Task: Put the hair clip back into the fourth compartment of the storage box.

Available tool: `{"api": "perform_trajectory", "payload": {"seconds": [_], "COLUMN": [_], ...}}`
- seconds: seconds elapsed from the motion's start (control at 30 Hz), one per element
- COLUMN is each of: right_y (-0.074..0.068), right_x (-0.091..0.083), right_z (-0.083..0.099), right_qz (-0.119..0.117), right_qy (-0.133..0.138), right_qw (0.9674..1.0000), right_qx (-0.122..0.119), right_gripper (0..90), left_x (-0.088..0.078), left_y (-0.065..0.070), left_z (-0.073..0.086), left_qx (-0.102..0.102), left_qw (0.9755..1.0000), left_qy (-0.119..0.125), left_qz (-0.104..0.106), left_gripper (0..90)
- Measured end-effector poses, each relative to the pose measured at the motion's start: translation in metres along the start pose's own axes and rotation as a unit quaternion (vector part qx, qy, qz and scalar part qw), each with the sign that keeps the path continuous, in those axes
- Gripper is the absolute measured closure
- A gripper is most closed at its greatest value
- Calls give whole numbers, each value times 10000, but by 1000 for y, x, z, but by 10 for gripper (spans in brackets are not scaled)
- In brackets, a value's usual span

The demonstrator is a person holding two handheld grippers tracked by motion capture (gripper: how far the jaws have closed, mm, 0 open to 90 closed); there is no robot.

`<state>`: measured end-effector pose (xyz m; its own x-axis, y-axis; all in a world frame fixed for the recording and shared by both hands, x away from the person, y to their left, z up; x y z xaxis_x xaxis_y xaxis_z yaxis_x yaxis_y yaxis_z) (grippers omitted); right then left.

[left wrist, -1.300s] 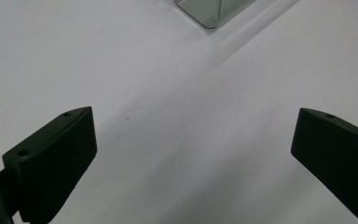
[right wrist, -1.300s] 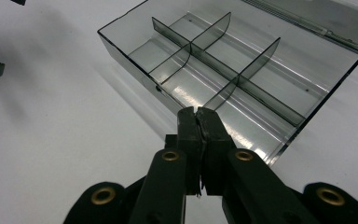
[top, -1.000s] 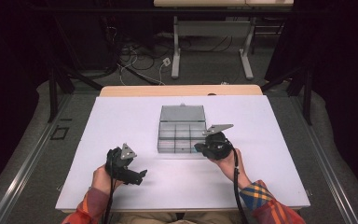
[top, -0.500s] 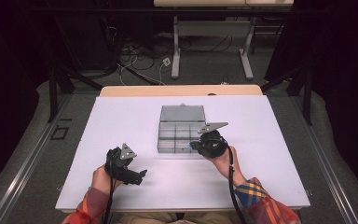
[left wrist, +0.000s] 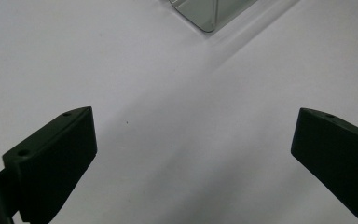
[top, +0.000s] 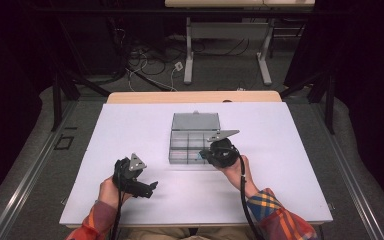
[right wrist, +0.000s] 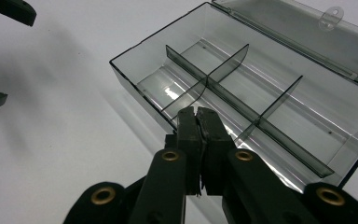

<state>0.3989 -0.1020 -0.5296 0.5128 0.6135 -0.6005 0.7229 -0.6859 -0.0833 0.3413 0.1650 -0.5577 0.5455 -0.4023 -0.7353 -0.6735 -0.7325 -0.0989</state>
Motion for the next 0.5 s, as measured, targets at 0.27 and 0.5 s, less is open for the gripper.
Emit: {"api": "perform_trajectory", "payload": {"seconds": [0.27,0.5], "right_y": [-2,-6], "right_x": [3,8], "right_z": [-2,-7], "right_qz": [-6,-30], "right_qy": [29,75], "right_qw": [10000,10000], "right_qx": [24,-39], "right_gripper": [890,890], "left_x": [1,0], "left_y": [1,1], "left_z": [0,0], "left_qx": [-29,-33], "left_qw": [10000,10000], "left_qy": [12,-29], "left_qz": [23,45], "left_gripper": [3,4]}}
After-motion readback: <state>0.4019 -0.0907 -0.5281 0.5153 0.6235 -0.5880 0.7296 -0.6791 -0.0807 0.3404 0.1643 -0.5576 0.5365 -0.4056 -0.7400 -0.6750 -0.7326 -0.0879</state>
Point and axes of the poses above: each handheld gripper's, and its own axes: x roughly forward along the jaws, z roughly out of its underside, y roughly to its right, the point moved 4 cm from there along x, roughly forward along the jaws, and after that the axes turned 3 degrees about y, right-handed, at the moved point
